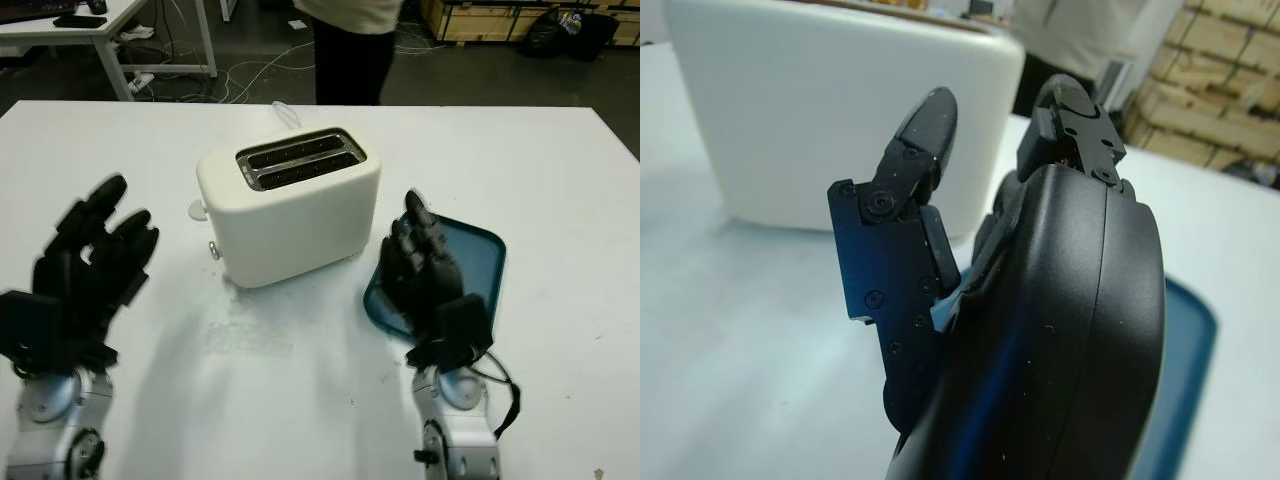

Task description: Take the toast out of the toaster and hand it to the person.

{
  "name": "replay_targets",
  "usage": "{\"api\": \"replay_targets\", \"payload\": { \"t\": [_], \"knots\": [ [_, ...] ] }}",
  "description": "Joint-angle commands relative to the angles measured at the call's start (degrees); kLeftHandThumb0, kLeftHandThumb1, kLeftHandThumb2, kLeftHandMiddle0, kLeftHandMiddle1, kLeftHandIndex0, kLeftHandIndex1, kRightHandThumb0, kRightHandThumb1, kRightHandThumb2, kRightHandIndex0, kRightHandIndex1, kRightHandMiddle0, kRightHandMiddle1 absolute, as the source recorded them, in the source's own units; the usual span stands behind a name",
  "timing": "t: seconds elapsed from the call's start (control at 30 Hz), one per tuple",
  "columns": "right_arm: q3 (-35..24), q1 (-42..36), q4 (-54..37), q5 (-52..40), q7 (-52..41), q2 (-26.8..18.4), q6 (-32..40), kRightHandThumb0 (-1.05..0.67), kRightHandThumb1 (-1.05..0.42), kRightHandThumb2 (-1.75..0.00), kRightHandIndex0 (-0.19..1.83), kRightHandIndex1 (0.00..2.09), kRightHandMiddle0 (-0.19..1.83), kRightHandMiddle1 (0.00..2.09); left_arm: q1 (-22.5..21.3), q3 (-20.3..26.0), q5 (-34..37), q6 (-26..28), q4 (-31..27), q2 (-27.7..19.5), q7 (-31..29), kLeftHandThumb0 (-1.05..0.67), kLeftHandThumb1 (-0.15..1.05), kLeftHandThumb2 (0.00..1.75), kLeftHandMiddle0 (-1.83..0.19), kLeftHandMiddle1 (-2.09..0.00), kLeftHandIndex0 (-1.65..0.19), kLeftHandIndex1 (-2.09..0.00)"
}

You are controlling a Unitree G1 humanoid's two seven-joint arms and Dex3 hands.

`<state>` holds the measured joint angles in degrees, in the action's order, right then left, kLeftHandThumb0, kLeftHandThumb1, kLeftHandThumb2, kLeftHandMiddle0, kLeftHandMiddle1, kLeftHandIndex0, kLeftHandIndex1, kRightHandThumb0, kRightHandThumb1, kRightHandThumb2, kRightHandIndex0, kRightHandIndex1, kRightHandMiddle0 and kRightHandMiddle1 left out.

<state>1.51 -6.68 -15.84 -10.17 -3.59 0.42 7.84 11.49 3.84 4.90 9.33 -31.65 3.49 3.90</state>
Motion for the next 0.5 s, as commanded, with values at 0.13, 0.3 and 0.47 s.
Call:
{"api": "replay_targets", "payload": {
  "t": [0.13,0.3,0.47],
  "knots": [
    [0.9,0.4,4.3,2.3,1.2,1.4,-1.8,-0.40,-0.92,-0.83,0.06,0.02,0.07,0.02,1.6,-2.4,-3.7,-7.4,7.6,1.7,2.6,-0.34,0.92,0.30,-0.31,-0.33,-0.40,-0.04],
    [0.8,1.5,3.7,3.0,1.3,1.4,-1.8,-0.43,-0.92,-0.86,0.05,0.01,0.05,0.00,-0.7,-1.7,-2.6,-12.2,13.5,1.2,2.9,-0.41,0.92,0.23,-0.36,-0.33,-0.44,-0.05],
    [-0.5,2.5,5.7,2.4,1.1,1.7,-3.1,-0.45,-0.92,-0.84,0.06,0.01,0.07,0.01,-2.2,-1.0,-1.1,-11.3,13.0,0.6,2.5,-0.43,0.92,0.23,-0.36,-0.32,-0.44,-0.04]
  ]
}}
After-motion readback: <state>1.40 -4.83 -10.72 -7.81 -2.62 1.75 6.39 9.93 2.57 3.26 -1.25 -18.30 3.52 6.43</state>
